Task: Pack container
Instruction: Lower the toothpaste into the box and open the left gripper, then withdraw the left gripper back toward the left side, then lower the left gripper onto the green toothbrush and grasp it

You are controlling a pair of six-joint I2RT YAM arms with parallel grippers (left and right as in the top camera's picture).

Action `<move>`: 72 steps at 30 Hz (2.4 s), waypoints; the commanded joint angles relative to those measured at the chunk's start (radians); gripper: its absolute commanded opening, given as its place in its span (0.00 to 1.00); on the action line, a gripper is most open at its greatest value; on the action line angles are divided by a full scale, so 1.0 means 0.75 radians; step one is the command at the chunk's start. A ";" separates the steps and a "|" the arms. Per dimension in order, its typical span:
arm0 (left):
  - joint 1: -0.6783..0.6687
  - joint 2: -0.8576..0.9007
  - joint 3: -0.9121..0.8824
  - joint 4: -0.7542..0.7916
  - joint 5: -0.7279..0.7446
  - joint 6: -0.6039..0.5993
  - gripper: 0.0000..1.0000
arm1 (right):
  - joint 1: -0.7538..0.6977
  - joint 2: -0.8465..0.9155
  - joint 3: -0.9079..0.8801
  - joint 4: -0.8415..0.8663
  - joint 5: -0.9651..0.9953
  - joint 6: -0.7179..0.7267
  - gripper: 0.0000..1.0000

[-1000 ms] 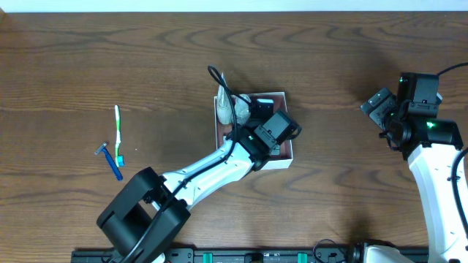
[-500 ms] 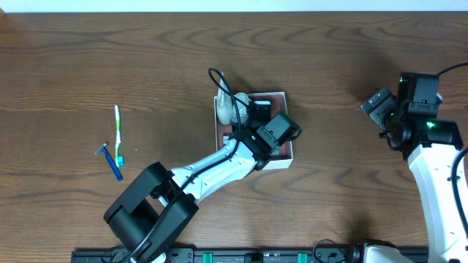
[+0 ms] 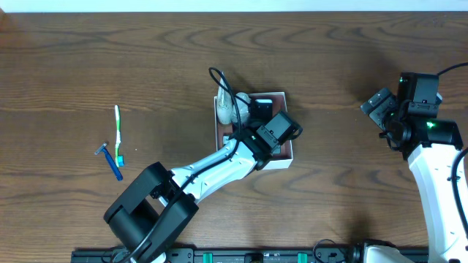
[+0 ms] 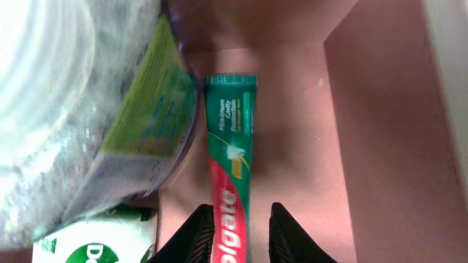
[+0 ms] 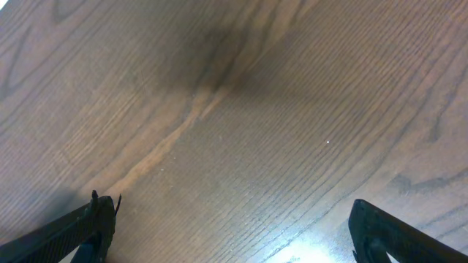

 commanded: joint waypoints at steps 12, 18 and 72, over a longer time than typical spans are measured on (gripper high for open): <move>-0.140 -0.480 0.112 -0.052 -0.047 0.374 0.27 | -0.009 -0.017 0.004 -0.005 0.010 -0.012 0.99; -0.151 -0.740 0.112 -0.318 -0.423 0.389 0.28 | -0.009 -0.017 0.004 -0.006 0.010 -0.012 0.99; 1.358 -0.035 -0.054 -0.281 0.188 0.848 0.67 | -0.009 -0.017 0.004 -0.006 0.010 -0.012 0.99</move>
